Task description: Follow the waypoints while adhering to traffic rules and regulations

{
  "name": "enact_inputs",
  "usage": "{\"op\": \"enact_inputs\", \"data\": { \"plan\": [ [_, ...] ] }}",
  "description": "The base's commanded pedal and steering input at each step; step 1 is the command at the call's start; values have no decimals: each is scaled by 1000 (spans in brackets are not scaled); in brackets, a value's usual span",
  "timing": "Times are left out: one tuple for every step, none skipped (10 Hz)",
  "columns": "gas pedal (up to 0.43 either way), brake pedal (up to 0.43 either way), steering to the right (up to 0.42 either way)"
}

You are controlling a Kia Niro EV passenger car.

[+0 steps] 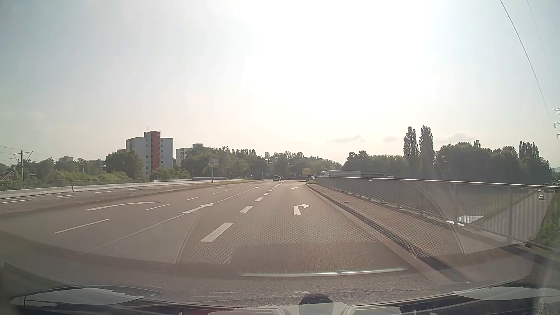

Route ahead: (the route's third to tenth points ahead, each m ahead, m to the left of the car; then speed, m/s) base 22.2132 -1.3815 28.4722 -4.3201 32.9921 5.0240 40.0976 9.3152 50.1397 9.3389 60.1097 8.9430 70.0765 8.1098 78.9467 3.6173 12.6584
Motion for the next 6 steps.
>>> {"op": "enact_inputs", "data": {
  "plan": [
    [59, 0, 2],
    [59, 0, 1],
    [59, 0, 1],
    [59, 0, 1],
    [59, 0, 1],
    [59, 0, 2]
  ]
}}
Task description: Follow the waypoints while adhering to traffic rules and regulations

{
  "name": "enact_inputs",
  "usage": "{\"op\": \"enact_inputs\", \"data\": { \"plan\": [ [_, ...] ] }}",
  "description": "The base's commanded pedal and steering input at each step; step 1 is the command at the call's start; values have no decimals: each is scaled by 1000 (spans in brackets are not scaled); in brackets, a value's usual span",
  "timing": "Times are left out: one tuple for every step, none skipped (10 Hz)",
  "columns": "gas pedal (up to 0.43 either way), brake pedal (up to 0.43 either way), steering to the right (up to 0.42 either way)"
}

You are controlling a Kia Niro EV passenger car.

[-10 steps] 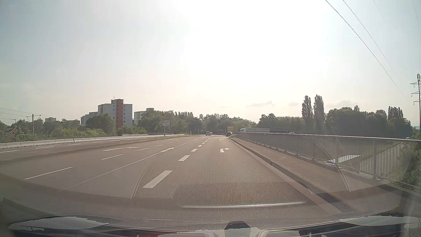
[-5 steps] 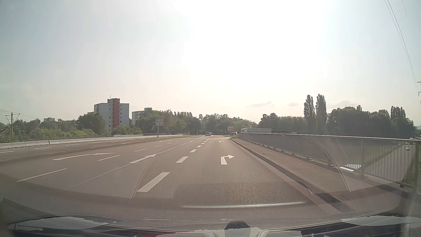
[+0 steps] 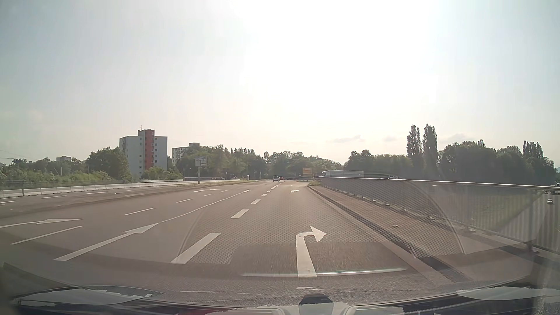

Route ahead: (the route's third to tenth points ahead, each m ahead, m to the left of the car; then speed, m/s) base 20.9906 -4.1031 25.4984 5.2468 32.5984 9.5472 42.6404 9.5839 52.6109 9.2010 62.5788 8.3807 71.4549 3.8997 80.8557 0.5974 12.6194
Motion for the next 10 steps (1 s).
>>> {"op": "enact_inputs", "data": {
  "plan": [
    [59, 0, 2],
    [59, 0, 2],
    [59, 0, 2],
    [59, 0, 2],
    [59, 0, 1],
    [59, 0, 2],
    [59, 0, 2],
    [59, 0, 2],
    [59, 0, 1],
    [59, 0, 2]
  ]
}}
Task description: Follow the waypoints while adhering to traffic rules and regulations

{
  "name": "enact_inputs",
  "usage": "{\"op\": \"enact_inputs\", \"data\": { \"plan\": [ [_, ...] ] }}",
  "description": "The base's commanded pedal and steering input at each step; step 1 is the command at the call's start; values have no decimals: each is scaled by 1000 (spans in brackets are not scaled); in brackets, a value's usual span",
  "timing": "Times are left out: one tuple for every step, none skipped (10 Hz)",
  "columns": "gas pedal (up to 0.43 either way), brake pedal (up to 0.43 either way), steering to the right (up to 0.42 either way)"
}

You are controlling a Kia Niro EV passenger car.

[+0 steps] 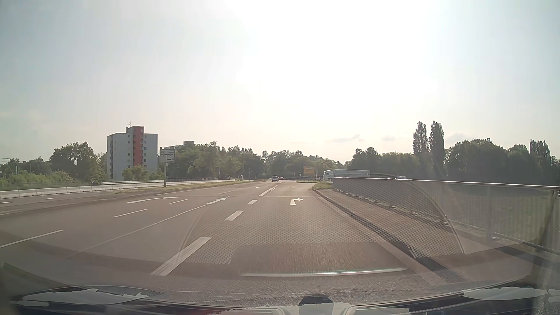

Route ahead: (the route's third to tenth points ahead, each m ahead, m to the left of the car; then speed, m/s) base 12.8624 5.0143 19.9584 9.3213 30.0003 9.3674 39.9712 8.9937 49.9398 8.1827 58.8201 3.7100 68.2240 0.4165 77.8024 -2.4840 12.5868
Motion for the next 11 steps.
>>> {"op": "enact_inputs", "data": {
  "plan": [
    [59, 0, 1],
    [59, 0, 1],
    [59, 0, 1],
    [59, 0, 1],
    [59, 0, 1],
    [59, 0, 1],
    [59, 0, 1],
    [59, 0, 1],
    [59, 0, 1],
    [59, 0, 1],
    [59, 0, 1]
  ]
}}
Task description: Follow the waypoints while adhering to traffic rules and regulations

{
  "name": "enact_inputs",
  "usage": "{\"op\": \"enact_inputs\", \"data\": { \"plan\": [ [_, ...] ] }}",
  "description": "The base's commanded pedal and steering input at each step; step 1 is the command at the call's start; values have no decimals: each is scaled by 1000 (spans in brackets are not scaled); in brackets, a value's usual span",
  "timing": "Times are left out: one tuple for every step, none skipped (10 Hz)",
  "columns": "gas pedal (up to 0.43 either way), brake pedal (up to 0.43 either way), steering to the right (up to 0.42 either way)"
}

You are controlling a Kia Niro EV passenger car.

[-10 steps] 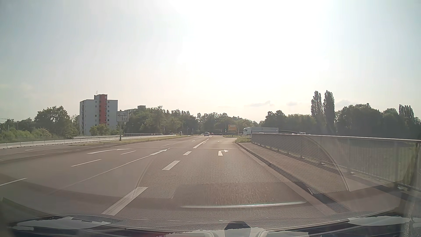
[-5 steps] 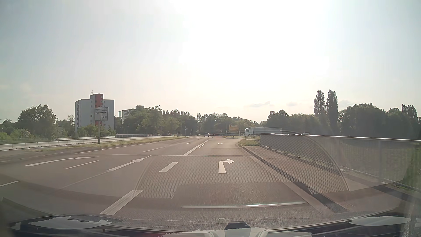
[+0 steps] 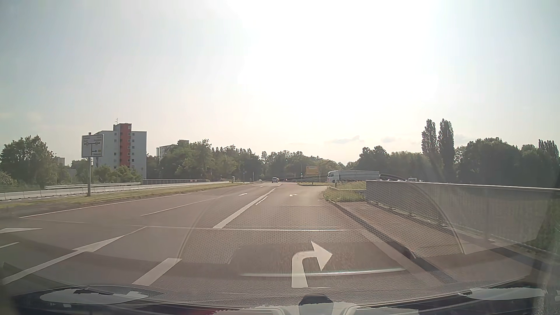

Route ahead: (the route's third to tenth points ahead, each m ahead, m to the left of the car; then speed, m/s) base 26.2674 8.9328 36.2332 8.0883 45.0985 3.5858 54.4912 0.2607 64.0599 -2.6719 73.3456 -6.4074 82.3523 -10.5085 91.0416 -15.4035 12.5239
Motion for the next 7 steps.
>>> {"op": "enact_inputs", "data": {
  "plan": [
    [59, 0, 1],
    [59, 0, 1],
    [59, 0, 1],
    [59, 0, 1],
    [59, 0, 2],
    [59, 0, 3],
    [59, 0, 4]
  ]
}}
